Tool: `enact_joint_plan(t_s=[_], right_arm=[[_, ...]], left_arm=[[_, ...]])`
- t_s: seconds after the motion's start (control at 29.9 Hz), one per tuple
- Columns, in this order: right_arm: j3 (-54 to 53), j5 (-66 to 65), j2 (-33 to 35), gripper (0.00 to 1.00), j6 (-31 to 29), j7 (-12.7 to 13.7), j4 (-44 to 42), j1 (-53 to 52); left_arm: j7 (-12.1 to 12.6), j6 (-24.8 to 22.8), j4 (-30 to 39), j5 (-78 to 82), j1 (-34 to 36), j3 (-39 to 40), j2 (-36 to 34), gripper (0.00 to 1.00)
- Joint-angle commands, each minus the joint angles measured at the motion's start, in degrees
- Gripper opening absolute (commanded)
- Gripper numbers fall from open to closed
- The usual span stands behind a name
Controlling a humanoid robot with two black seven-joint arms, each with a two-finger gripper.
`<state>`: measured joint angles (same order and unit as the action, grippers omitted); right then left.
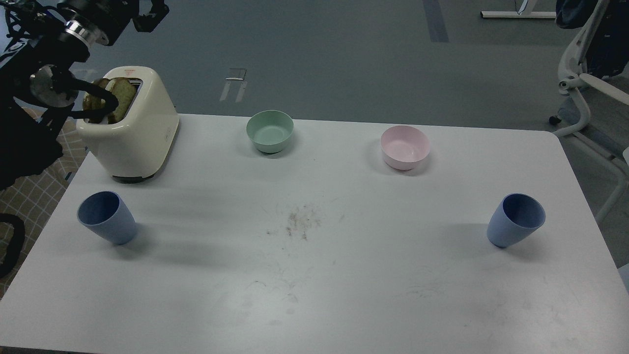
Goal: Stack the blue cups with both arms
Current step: 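Lower the left arm from above the toaster toward the table edge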
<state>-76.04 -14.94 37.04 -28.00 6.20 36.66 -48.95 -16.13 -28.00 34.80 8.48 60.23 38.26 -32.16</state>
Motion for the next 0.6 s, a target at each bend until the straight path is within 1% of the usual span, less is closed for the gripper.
enact_joint_plan(t_s=[0.0, 0.23, 0.33, 0.57], right_arm=[[-0.07, 0.0, -0.04, 1.0, 0.0, -0.05, -0.09, 0.43], [-0.6, 0.0, -0.13, 1.0, 0.0, -0.22, -0.18, 0.43], [-0.95, 0.09, -0.3, 1.0, 0.0, -0.31, -0.71, 0.43], [-0.95, 0.18, -0.74, 1.0, 0.0, -0.31, -0.36, 0.7]], left_arm=[[-0.3, 0.0, 0.0, 0.05, -0.11, -0.11, 0.08, 0.98], [0.14, 0.84, -0.17, -0.04, -0.03, -0.11, -0.18, 0.98], [-0.48, 0.14, -0.61, -0.13, -0.11, -0.11, -0.45, 0.98], [-0.57, 0.0, -0.7, -0.13, -0.2, -0.11, -0.45, 0.98]])
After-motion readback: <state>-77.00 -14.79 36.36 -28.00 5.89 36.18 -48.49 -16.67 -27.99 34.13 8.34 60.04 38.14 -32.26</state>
